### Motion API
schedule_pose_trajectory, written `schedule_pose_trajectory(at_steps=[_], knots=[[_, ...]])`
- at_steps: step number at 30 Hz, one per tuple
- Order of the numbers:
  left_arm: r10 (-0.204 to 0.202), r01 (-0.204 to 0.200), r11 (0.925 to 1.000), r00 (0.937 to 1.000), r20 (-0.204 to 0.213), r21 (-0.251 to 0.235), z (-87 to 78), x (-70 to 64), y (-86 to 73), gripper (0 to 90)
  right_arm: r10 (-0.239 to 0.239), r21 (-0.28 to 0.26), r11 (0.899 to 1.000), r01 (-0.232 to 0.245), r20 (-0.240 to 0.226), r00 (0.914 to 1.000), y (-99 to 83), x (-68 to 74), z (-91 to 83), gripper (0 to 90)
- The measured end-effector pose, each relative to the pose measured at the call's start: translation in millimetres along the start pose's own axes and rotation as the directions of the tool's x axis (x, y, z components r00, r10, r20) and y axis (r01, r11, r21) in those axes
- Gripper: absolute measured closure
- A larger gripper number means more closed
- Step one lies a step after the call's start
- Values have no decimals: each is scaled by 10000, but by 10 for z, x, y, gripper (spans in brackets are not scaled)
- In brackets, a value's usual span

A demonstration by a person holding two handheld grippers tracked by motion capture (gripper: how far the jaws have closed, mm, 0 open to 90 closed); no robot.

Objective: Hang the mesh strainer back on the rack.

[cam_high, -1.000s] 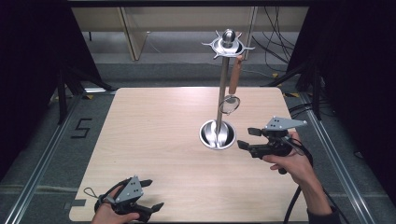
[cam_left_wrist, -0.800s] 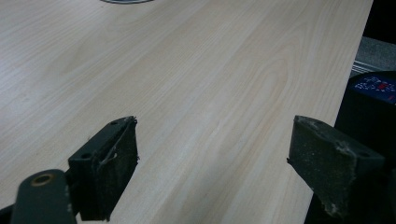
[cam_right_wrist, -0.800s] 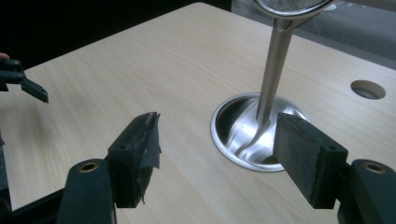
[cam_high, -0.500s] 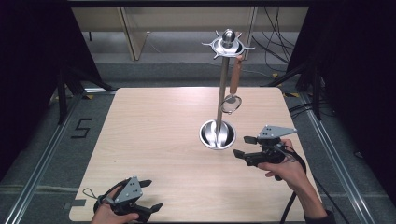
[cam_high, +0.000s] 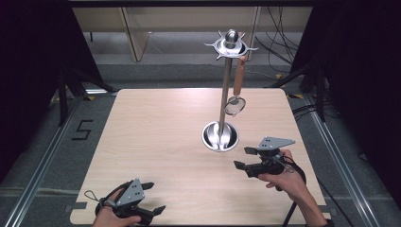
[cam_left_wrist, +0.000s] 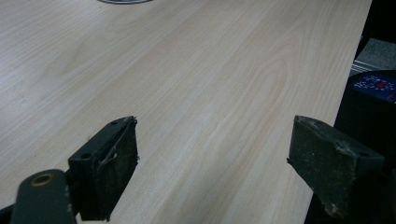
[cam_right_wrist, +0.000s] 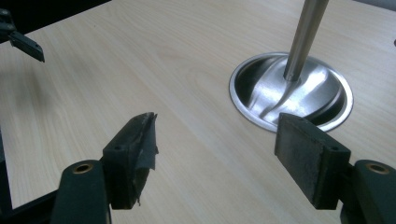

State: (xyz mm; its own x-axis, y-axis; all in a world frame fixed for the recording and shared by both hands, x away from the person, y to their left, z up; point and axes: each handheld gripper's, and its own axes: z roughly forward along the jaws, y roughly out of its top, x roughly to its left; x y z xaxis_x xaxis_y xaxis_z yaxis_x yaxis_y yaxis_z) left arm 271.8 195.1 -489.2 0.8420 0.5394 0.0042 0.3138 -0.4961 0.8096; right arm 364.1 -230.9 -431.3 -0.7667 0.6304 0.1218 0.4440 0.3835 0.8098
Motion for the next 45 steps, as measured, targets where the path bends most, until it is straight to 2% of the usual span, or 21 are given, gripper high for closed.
schedule_pose_trajectory(at_steps=[3,4,9,13,17,19,20,24,25,26,27,28,32,33,34,35,37,41,42,43,45], knots=[[5,-5,10000,10000,5,-1,1,1,1,152,-72,0,10000,72,58,10000,-25,1,12,301],[7,-7,10000,10000,1,-5,1,1,1,152,165,7,9999,-165,68,9998,-45,21,17,302],[-4,4,10000,10000,9,1,-3,1,-1,152,6,3,10000,-6,43,10000,-118,8,47,300],[6,-6,10000,10000,4,9,-3,0,-2,152,281,281,9992,-281,17,9996,-189,30,65,298],[-3,3,10000,10000,-10,19,-3,-1,-2,152,324,231,9992,-325,72,9994,-232,31,63,298],[-39,39,10000,10000,20,15,-3,-6,-1,153,-29,161,9999,28,57,10000,-250,6,71,296],[-13,13,10000,10000,-5,40,-5,-3,-1,153,423,312,9986,-426,107,9990,-271,33,61,296],[-11,11,10000,10000,-18,35,-6,-2,-1,152,353,171,9992,-356,166,9992,-319,25,66,295],[-8,8,10000,10000,-22,34,-6,-2,-1,152,565,298,9979,-567,81,9984,-334,42,63,295],[-9,9,10000,10000,-20,31,-6,-2,-1,152,310,191,9993,-314,190,9993,-353,24,72,294],[0,0,10000,10000,-23,34,-6,-2,-1,152,461,343,9983,-463,75,9989,-368,43,68,294],[-35,35,10000,10000,0,14,-4,-5,-1,152,313,334,9989,-314,53,9995,-389,30,75,292],[-33,33,10000,10000,-7,19,-4,-5,-2,152,349,411,9985,-353,89,9994,-457,49,82,292],[-32,32,10000,10000,-9,15,-4,-5,-2,152,660,510,9965,-664,88,9978,-488,83,78,292],[-30,30,10000,10000,2,24,-4,-5,-2,152,660,510,9965,-664,88,9978,-488,83,78,292],[-33,33,10000,10000,-1,14,-3,-5,-2,152,337,467,9983,-342,117,9994,-519,62,74,292],[-28,28,10000,10000,-15,21,-4,-5,-2,152,282,486,9984,-289,168,9995,-535,59,69,292],[7,-7,10000,10000,-98,15,-1,-3,-2,152,522,457,9975,-532,219,9984,-611,66,68,292],[12,-12,10000,9999,-109,30,-1,-4,-2,152,440,512,9977,-448,166,9989,-616,57,68,291],[20,-19,10000,9999,-110,27,-1,-5,-2,152,610,468,9970,-619,214,9979,-625,77,72,291],[16,-16,10000,9999,-108,26,-2,-6,-2,152,373,414,9984,-381,216,9991,-627,65,75,291]])
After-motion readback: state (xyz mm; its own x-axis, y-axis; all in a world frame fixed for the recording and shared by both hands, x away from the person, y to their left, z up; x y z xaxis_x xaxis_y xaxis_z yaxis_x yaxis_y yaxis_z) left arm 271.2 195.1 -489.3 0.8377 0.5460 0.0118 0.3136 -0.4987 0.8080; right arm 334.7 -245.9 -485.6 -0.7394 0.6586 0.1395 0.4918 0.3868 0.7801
